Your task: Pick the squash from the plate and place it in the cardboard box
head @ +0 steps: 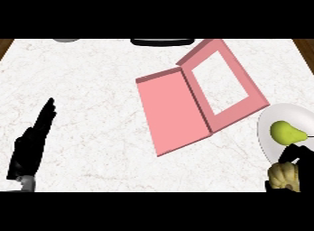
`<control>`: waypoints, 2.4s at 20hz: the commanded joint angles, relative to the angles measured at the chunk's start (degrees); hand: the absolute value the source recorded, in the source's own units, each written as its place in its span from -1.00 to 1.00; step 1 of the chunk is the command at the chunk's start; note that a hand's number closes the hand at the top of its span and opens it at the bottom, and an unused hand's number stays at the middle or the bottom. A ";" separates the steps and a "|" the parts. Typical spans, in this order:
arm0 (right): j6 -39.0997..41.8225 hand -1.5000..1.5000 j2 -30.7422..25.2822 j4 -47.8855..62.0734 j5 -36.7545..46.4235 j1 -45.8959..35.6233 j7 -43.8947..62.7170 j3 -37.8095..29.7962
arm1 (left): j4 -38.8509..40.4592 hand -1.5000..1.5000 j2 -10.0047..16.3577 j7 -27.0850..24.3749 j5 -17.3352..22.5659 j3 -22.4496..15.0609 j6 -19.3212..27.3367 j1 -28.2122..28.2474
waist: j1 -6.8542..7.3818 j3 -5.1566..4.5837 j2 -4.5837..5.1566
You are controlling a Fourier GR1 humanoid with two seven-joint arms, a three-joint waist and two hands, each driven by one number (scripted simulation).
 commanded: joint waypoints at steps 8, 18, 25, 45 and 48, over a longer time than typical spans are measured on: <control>-4.60 1.00 5.35 -20.27 -10.40 -5.52 -6.74 -0.21 | 2.40 0.00 -0.36 -2.15 0.10 0.78 -1.13 -0.64 | 0.55 0.03 0.14; 6.71 1.00 15.05 -10.16 -10.35 -34.16 4.08 1.20 | 1.57 0.00 -2.28 -1.68 -2.93 -0.35 -0.55 -0.53 | 1.58 0.00 0.32; 6.32 1.00 20.75 7.92 -9.91 -48.38 4.55 -3.40 | 4.84 0.00 -2.55 -1.24 -2.55 1.44 -1.95 -4.17 | 1.28 0.02 0.36; -19.34 -1.00 26.86 64.01 -16.19 -67.27 -2.57 -3.23 | 1.21 0.00 -4.96 -0.32 -4.49 0.55 -2.56 -2.53 | 2.54 0.05 0.62; -23.18 -1.00 26.86 66.93 -18.47 -67.34 -7.41 -3.19 | -0.63 0.00 -5.03 0.80 -4.99 0.45 -2.88 -1.84 | 2.06 0.06 0.46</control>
